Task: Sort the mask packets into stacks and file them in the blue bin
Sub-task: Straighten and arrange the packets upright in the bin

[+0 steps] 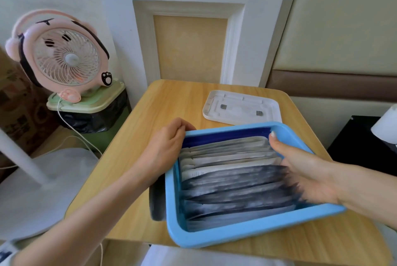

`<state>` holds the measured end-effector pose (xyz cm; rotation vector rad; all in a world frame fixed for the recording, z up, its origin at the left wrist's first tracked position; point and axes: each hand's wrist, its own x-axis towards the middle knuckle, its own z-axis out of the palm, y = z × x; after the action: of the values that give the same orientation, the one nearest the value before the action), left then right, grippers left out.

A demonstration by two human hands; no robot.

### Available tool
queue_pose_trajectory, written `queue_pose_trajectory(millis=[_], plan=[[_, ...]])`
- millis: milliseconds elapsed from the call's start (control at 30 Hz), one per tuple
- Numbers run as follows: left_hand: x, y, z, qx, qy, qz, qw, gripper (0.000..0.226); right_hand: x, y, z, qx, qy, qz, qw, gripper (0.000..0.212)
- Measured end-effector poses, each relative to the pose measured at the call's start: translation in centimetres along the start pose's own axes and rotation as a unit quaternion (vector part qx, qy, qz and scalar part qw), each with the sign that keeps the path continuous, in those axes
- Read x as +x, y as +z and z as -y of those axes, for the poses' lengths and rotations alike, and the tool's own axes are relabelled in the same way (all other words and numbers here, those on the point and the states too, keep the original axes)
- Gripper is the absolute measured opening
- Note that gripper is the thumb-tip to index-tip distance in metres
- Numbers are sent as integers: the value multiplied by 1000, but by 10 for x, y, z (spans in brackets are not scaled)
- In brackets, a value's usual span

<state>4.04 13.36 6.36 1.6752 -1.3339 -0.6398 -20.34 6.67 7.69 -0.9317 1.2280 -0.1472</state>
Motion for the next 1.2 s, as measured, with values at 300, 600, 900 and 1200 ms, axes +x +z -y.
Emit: queue_pose_trajectory(millis=[300,600,900,1200], plan=[[1,-5,-7,33,41,10,999,20,-17,3,-1,-18,-23,36,999,79],[-40,2,-34,275,336,214,875,63,-45,-6,10,-120,-139,-10,983,75],[-60,33,-46,447,218,174,850,77,0,4,2,26,-124,0,992,66],[-59,47,-28,455,227,132,851,75,-3,7,-2,8,-109,38,993,73]])
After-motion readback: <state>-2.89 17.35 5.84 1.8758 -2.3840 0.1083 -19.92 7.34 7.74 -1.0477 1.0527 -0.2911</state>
